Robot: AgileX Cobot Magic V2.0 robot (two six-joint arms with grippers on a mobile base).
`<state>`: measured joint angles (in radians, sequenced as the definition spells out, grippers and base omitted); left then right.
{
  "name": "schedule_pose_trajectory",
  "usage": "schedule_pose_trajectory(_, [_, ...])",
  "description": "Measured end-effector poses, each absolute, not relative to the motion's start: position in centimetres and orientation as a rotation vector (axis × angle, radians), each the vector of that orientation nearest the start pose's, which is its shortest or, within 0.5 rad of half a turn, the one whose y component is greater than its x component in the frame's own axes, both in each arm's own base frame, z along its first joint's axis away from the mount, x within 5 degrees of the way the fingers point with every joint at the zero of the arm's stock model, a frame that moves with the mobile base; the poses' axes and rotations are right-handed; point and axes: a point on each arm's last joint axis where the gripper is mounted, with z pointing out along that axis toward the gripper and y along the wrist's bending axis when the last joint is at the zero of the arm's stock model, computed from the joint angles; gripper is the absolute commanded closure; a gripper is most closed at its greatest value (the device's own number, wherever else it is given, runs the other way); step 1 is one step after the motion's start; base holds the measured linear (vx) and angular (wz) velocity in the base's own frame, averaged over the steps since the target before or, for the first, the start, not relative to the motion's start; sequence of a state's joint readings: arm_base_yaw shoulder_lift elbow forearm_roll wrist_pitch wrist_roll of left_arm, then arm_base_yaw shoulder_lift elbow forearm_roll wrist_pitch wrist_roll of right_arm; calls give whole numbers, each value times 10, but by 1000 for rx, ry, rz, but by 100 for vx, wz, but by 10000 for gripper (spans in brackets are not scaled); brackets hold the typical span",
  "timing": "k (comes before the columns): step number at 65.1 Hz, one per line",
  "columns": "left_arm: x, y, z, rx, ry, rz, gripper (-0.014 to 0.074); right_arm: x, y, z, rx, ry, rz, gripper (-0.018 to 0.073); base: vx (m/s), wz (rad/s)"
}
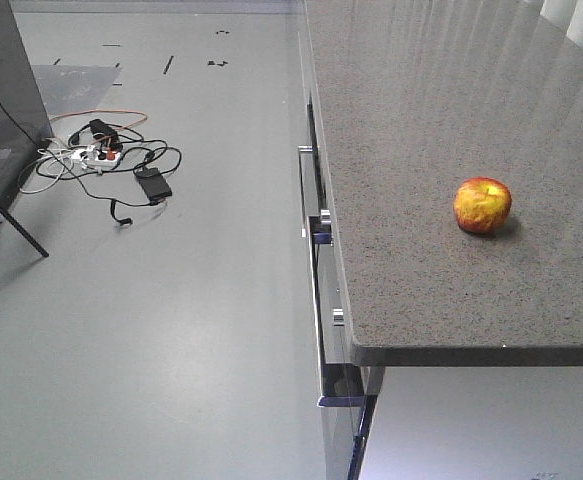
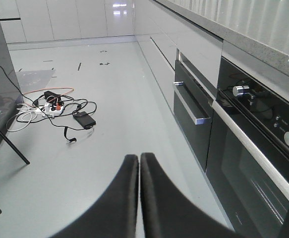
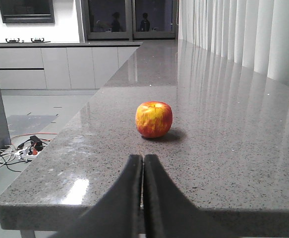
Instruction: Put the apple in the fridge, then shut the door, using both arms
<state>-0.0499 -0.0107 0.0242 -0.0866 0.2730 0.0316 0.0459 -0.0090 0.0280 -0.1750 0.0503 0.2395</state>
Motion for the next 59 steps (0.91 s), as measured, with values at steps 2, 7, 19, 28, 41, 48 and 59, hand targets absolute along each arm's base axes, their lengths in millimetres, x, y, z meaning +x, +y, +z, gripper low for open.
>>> schedule_pose_trajectory(2, [55, -5, 181, 15, 1770, -94, 603, 57, 2, 200, 22, 1553, 81, 562, 0, 0])
schedule_pose_trajectory(7, [55, -5, 181, 15, 1770, -94, 603, 57, 2, 200, 22, 1553, 81, 562, 0, 0])
schedule_pose_trajectory(19, [55, -5, 181, 15, 1770, -94, 603, 57, 2, 200, 22, 1553, 81, 562, 0, 0])
schedule_pose_trajectory(28, [55, -5, 181, 15, 1770, -94, 603, 57, 2, 200, 22, 1553, 81, 562, 0, 0])
schedule_pose_trajectory(41, [55, -5, 181, 15, 1770, -94, 603, 57, 2, 200, 22, 1553, 81, 562, 0, 0])
schedule_pose_trajectory(48, [55, -5, 181, 15, 1770, -94, 603, 57, 2, 200, 22, 1553, 81, 562, 0, 0])
schedule_pose_trajectory(59, [55, -5, 181, 15, 1770, -94, 603, 57, 2, 200, 22, 1553, 81, 562, 0, 0])
